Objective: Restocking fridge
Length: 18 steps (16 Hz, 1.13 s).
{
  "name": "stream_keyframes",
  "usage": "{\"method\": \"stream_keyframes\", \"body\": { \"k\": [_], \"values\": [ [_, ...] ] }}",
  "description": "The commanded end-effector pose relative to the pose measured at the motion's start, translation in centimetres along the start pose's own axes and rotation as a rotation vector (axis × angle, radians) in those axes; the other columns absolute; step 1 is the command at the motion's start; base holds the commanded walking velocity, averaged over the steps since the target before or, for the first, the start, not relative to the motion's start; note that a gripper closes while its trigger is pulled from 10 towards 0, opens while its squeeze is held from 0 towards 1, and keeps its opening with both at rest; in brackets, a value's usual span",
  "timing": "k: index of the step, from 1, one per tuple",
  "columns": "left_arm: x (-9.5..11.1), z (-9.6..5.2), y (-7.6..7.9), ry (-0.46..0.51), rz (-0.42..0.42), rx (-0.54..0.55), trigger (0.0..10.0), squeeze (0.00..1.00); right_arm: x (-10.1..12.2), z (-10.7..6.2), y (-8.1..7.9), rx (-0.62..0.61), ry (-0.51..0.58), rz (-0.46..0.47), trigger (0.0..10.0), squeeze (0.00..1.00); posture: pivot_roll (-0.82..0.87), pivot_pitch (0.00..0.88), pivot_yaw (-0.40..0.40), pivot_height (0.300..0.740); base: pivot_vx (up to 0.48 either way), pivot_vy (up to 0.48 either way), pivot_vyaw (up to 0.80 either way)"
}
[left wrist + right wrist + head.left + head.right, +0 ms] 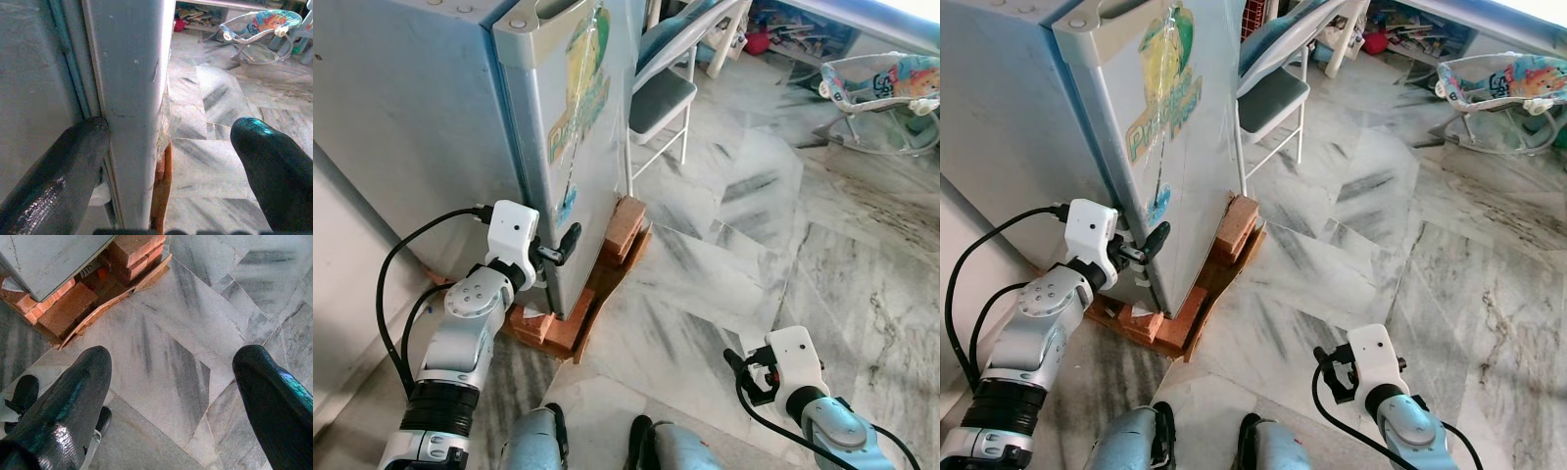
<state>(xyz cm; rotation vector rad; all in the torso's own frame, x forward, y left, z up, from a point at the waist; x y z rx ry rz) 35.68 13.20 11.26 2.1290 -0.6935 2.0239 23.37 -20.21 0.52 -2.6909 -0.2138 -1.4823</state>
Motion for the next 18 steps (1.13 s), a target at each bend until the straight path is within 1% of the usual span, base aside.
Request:
{"method": "stream_keyframes", "body": {
  "k": [1,2,3,4,5,6,7,8,9,10,11,12,13,14,15,16,17,18],
  "values": [
    [0.1,0.2,1.5,0.000,-0.007,-0.071,10.0,0.00,-0.3,-0.2,0.2,-0.008,-0.004,0.002,10.0,0.00,0.07,0.189,-0.107,0.740,0.000,0.000,0.00],
    [0.1,0.4,1.0,-0.003,0.034,-0.031,10.0,0.00,-0.2,-0.2,0.1,-0.008,-0.004,0.003,10.0,0.00,0.07,0.189,-0.106,0.740,0.000,0.000,0.00],
    [0.0,0.8,0.3,-0.011,0.027,-0.004,10.0,0.00,-0.2,-0.2,0.1,-0.008,-0.004,0.002,10.0,0.00,0.07,0.190,-0.105,0.740,0.000,0.000,0.00],
    [0.3,1.2,-0.2,-0.010,0.041,0.017,10.0,0.00,-0.2,-0.2,0.1,-0.007,-0.004,0.003,10.0,0.00,0.07,0.190,-0.105,0.740,0.000,0.000,0.00],
    [0.7,1.6,-0.4,-0.003,0.043,0.025,10.0,0.00,-0.2,-0.2,0.0,-0.005,-0.005,0.004,10.0,0.00,0.07,0.190,-0.105,0.740,0.000,0.000,0.00],
    [1.6,2.3,-0.4,0.020,0.053,0.027,10.0,0.00,-0.3,-0.2,0.0,0.002,-0.009,0.005,10.0,0.00,0.07,0.187,-0.108,0.740,0.000,0.000,0.00],
    [3.2,3.2,0.4,0.066,0.076,-0.017,10.0,0.00,-0.4,-0.1,-0.1,0.012,-0.015,0.007,10.0,0.00,0.08,0.186,-0.110,0.740,0.000,0.000,0.00],
    [5.5,3.9,2.2,0.135,0.093,-0.085,10.0,0.00,-0.4,-0.1,-0.1,0.016,-0.019,0.009,10.0,0.00,0.09,0.187,-0.112,0.740,0.000,0.000,0.00],
    [9.6,4.2,7.7,0.263,0.081,-0.290,10.0,0.00,-0.6,0.1,-0.2,0.025,-0.027,0.011,10.0,0.00,0.09,0.184,-0.116,0.740,0.000,0.000,0.00],
    [10.8,3.8,10.1,0.305,0.075,-0.377,10.0,0.00,-0.6,0.1,-0.3,0.028,-0.030,0.011,10.0,0.00,0.10,0.182,-0.116,0.740,0.000,0.000,0.00],
    [12.6,2.4,14.7,0.357,0.000,-0.549,10.0,0.00,-0.7,0.2,-0.3,0.034,-0.033,0.011,10.0,0.00,0.10,0.181,-0.114,0.740,0.000,0.000,0.00],
    [13.8,0.5,18.4,0.391,-0.057,-0.701,10.0,0.00,-0.7,0.2,-0.4,0.036,-0.033,0.011,10.0,0.00,0.09,0.177,-0.112,0.740,0.000,0.000,0.00],
    [13.6,-0.2,19.8,0.380,-0.085,-0.761,10.0,0.00,-0.6,0.2,-0.5,0.037,-0.032,0.012,10.0,0.00,0.08,0.178,-0.110,0.740,0.000,0.000,0.00],
    [12.8,0.2,19.6,0.359,-0.076,-0.751,10.0,0.00,-0.6,0.2,-0.6,0.037,-0.031,0.013,10.0,0.00,0.08,0.179,-0.111,0.740,0.000,0.000,0.00],
    [11.9,0.8,18.8,0.333,-0.049,-0.714,10.0,0.00,-0.6,0.2,-0.6,0.036,-0.030,0.015,10.0,0.00,0.08,0.181,-0.110,0.740,0.000,0.000,0.00],
    [10.5,1.8,16.7,0.281,-0.065,-0.640,10.0,0.00,-0.6,0.2,-0.5,0.035,-0.030,0.018,10.0,0.00,0.08,0.181,-0.110,0.740,0.000,0.000,0.00],
    [9.3,2.3,14.8,0.245,-0.052,-0.577,10.0,0.00,-0.6,0.2,-0.5,0.035,-0.029,0.019,10.0,0.00,0.08,0.181,-0.110,0.740,0.000,0.000,0.00],
    [7.3,2.4,11.9,0.182,-0.029,-0.481,10.0,0.00,-0.5,0.3,-0.4,0.034,-0.020,0.012,10.0,0.00,0.10,0.178,-0.105,0.740,0.000,0.000,0.00]
  ]
}}
Point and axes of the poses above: a point about 5 cm out from each wrist's last joint towards the gripper, its own z axis pointing out of the wrist towards the gripper, its own x axis along the axis of the wrist's last joint, y = z × x, the point moved 5 cm from there along z, pointing out of the wrist towards the gripper, and after that the axes turned 9 degrees about z, right-handed, at the moved point
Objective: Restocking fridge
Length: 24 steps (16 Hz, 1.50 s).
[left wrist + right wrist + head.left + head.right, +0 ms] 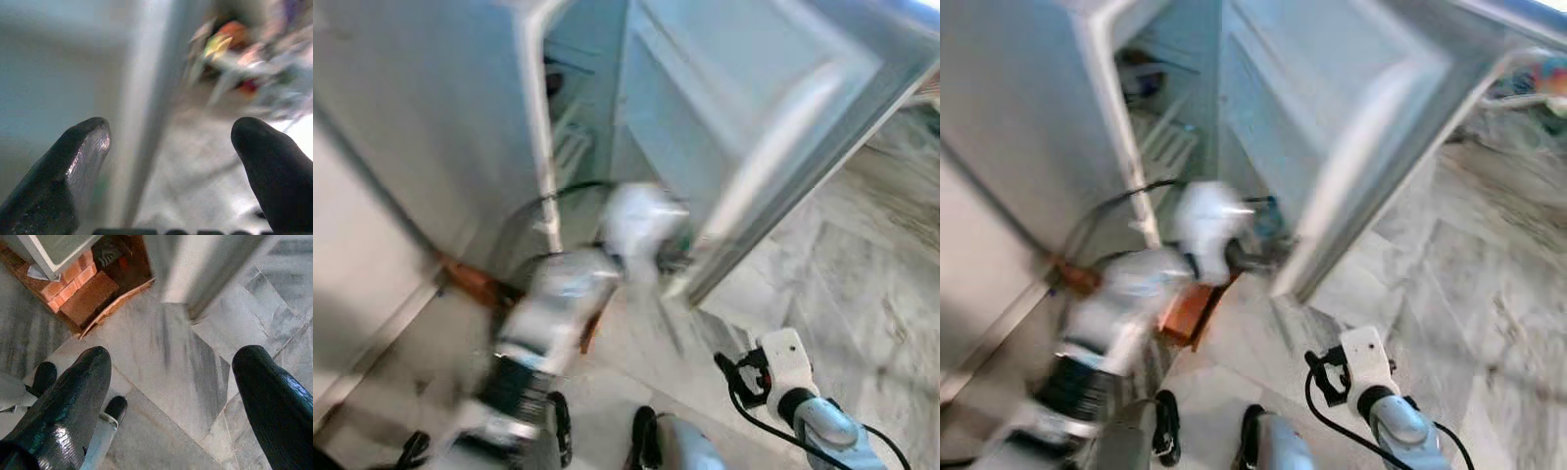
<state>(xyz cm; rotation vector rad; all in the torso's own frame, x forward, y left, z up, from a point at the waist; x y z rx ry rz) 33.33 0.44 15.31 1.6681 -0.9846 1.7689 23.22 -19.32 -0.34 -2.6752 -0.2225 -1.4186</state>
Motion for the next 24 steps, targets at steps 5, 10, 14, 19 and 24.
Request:
{"method": "stream_keyframes", "body": {
  "k": [5,10,14,19,24],
  "values": [
    [-3.9,-6.3,-4.2,-0.130,-0.015,0.261,10.0,0.00,4.8,0.0,0.5,-0.042,0.208,-0.026,10.0,0.00,0.15,0.193,-0.081,0.740,0.000,-0.116,0.00],
    [-6.8,-11.7,-4.8,-0.211,-0.045,0.456,10.0,0.00,11.7,-0.1,-0.7,-0.052,0.517,0.065,10.0,0.00,0.14,0.172,-0.092,0.740,0.000,-0.451,-0.41],
    [-7.5,-13.0,-4.8,-0.215,-0.113,0.558,10.0,0.00,12.2,-0.1,-1.1,-0.068,0.561,0.078,10.0,0.00,0.14,0.130,-0.081,0.740,0.000,-0.461,0.00],
    [-6.1,-11.3,-6.5,-0.184,-0.034,0.573,10.0,0.00,14.5,0.3,-0.8,-0.103,0.643,0.048,10.0,0.00,0.15,0.098,-0.077,0.740,0.000,-0.465,0.00],
    [-7.6,-11.9,-7.3,-0.240,0.016,0.585,10.0,0.00,15.2,1.4,-1.3,-0.109,0.667,0.067,10.0,0.00,0.16,0.056,-0.056,0.740,0.000,-0.468,-0.64]
  ]
}}
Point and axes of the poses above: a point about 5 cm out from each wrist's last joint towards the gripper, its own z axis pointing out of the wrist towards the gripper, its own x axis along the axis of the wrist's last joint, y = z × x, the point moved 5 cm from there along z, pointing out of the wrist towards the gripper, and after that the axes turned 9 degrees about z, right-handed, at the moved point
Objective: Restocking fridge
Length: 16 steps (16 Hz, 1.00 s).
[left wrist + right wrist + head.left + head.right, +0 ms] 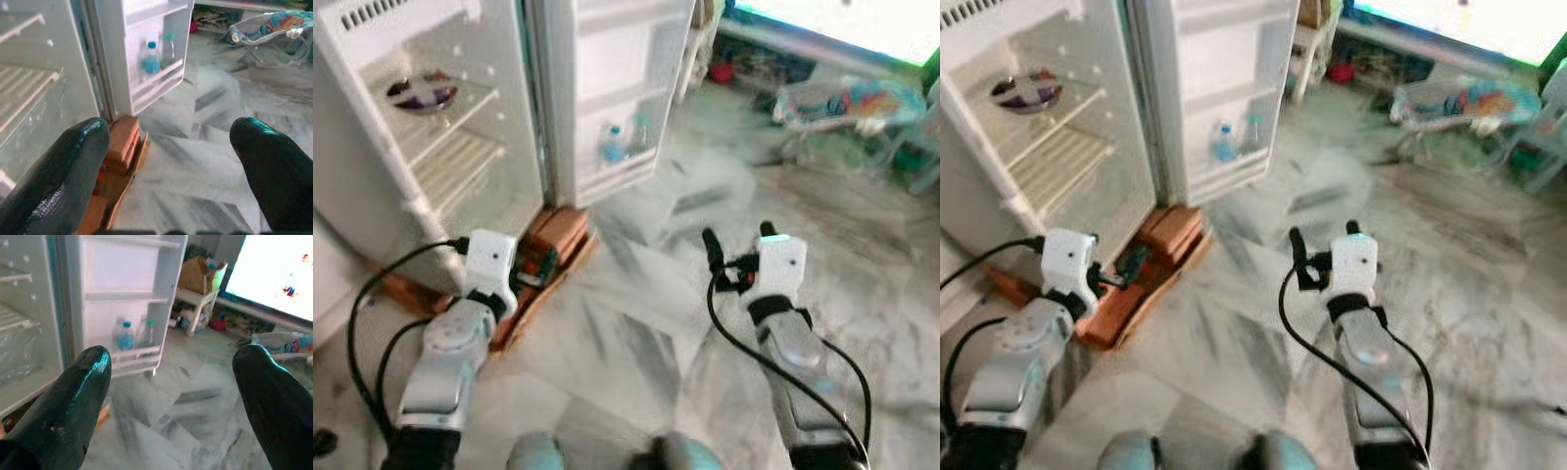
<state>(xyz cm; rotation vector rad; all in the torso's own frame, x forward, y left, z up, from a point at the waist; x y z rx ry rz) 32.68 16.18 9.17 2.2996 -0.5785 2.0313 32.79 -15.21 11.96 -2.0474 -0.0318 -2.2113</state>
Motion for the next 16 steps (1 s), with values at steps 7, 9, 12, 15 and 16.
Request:
{"method": "stream_keyframes", "body": {
  "k": [7,9,12,15,16],
  "values": [
    [-1.4,-0.5,1.4,-0.038,-0.016,-0.051,10.0,0.00,-1.2,-0.5,3.1,-0.138,-0.038,0.004,10.0,0.00,0.10,0.125,-0.021,0.740,0.130,-0.418,-0.21],
    [-0.8,0.4,2.2,-0.007,-0.006,-0.060,10.0,0.00,-2.1,-0.9,2.2,-0.131,-0.053,0.009,10.0,0.00,0.08,0.103,-0.021,0.740,0.345,-0.328,-0.40],
    [0.2,0.9,1.7,0.041,0.050,-0.047,10.0,0.00,-0.6,-0.2,0.5,-0.078,0.001,0.009,10.0,0.00,0.07,0.106,-0.018,0.740,0.444,-0.082,-0.80],
    [1.3,1.2,1.7,0.070,0.062,-0.053,10.0,0.00,-0.1,0.0,0.1,-0.063,0.012,0.014,10.0,0.00,0.09,0.128,-0.025,0.740,0.476,0.000,-0.80],
    [1.9,1.2,2.4,0.091,0.073,-0.081,10.0,0.00,-0.1,0.3,-0.1,-0.051,0.011,0.008,10.0,0.00,0.10,0.145,-0.031,0.740,0.480,0.000,-0.80]
  ]
}}
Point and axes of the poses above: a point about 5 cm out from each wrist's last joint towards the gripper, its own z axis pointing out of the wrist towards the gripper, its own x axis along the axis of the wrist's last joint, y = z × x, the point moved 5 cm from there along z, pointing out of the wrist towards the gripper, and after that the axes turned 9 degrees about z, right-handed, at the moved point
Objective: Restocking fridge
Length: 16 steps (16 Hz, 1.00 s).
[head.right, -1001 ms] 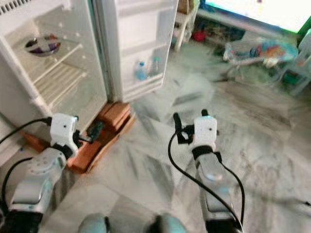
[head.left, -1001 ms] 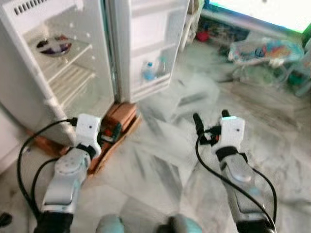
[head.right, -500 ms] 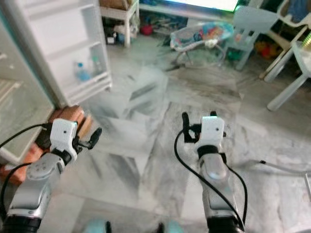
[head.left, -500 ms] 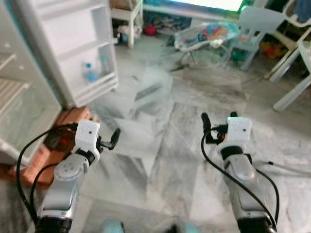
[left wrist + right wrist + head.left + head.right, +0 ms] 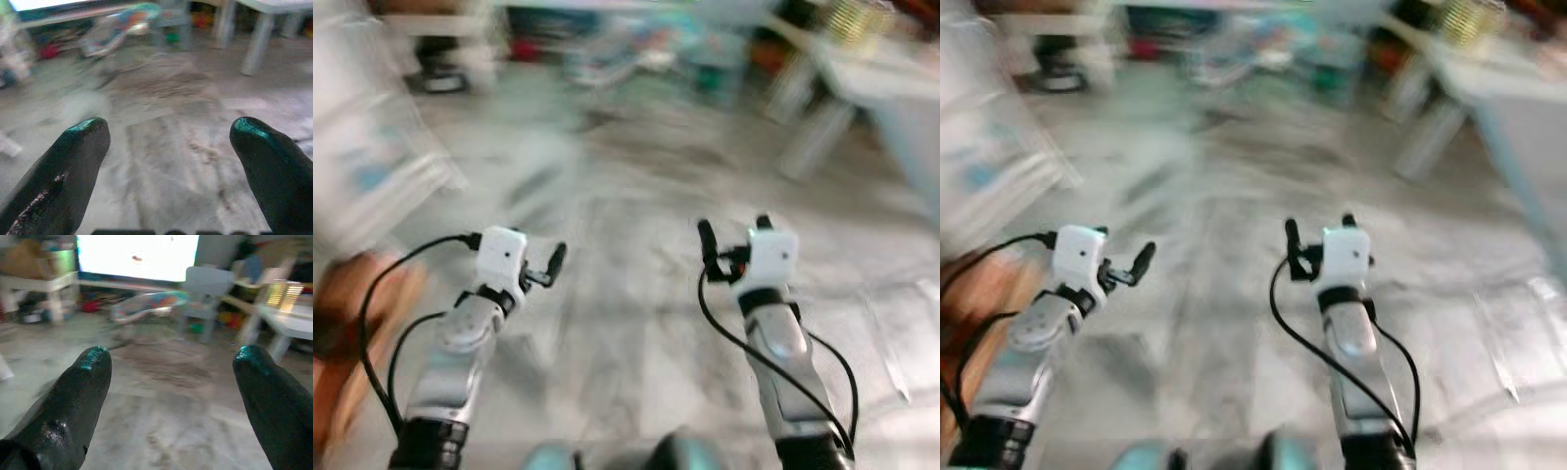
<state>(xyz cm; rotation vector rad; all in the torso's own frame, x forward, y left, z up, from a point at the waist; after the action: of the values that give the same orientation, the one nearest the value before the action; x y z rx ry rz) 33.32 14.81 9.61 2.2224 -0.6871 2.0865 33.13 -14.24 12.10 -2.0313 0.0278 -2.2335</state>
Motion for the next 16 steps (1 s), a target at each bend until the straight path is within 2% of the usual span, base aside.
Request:
{"method": "stream_keyframes", "body": {
  "k": [1,3,7,12,13,16],
  "values": [
    [1.2,0.4,1.5,0.039,0.010,-0.051,10.0,0.00,0.0,0.0,0.9,-0.024,-0.009,-0.011,10.0,0.00,0.10,0.145,-0.031,0.740,0.480,0.000,-0.80],
    [0.9,0.0,1.2,0.027,-0.012,-0.039,10.0,0.00,0.8,0.3,0.4,-0.008,0.007,-0.007,10.0,0.00,0.08,0.183,-0.041,0.740,0.480,0.000,-0.80],
    [0.8,-0.1,0.4,0.026,-0.027,-0.011,10.0,0.00,0.2,-0.4,1.2,-0.031,-0.014,-0.020,10.0,0.00,0.07,0.192,-0.045,0.740,0.480,0.000,-0.80],
    [2.6,1.3,0.5,0.085,-0.052,-0.004,10.0,0.00,0.5,-0.3,0.0,0.007,-0.001,-0.011,10.0,0.00,0.06,0.187,-0.050,0.740,0.466,0.000,-0.80],
    [2.7,1.3,0.3,0.090,-0.036,0.017,10.0,0.00,0.5,-0.4,-0.1,0.014,0.000,-0.014,10.0,0.00,0.06,0.188,-0.052,0.740,0.405,0.255,-0.80],
    [2.8,1.3,0.2,0.105,-0.072,0.024,10.0,0.00,0.3,-0.6,-0.1,0.016,-0.005,-0.018,10.0,0.00,0.06,0.190,-0.056,0.740,0.319,0.360,-0.80]
  ]
}}
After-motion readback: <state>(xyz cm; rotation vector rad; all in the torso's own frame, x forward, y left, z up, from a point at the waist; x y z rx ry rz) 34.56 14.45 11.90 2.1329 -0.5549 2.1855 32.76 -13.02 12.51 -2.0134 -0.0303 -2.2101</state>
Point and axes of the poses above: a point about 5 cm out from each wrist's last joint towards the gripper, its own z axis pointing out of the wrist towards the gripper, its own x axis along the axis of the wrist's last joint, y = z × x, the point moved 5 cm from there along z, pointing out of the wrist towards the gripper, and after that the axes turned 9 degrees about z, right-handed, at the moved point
